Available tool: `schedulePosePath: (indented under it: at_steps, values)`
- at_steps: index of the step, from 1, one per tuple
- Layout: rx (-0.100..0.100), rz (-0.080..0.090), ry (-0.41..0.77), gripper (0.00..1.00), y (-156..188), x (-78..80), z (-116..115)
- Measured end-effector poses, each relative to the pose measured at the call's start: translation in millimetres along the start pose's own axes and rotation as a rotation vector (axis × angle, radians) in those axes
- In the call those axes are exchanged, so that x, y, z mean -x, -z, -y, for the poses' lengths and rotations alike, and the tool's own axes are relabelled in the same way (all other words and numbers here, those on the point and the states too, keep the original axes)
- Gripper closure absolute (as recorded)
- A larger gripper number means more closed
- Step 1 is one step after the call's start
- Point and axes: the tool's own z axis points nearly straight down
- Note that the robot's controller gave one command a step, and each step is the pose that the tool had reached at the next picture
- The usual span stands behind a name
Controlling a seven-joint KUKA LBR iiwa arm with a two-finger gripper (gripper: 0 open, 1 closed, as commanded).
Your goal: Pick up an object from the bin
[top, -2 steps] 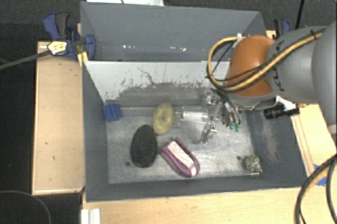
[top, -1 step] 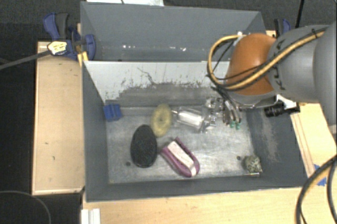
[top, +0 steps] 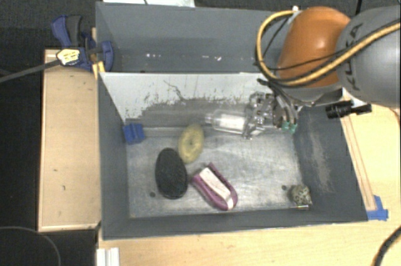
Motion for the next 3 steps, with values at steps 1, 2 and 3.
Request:
schedulePosePath:
  at_steps: [1, 2, 3]
  values:
    - [-0.001, 0.001, 0.037, 1.00, 71.3, -0.6, -8.7]
    - [-0.002, -0.010, 0.259, 1.00, 65.9, -38.9, -6.7]
    - [-0.004, -0.013, -0.064, 1.00, -20.4, -68.8, 1.3]
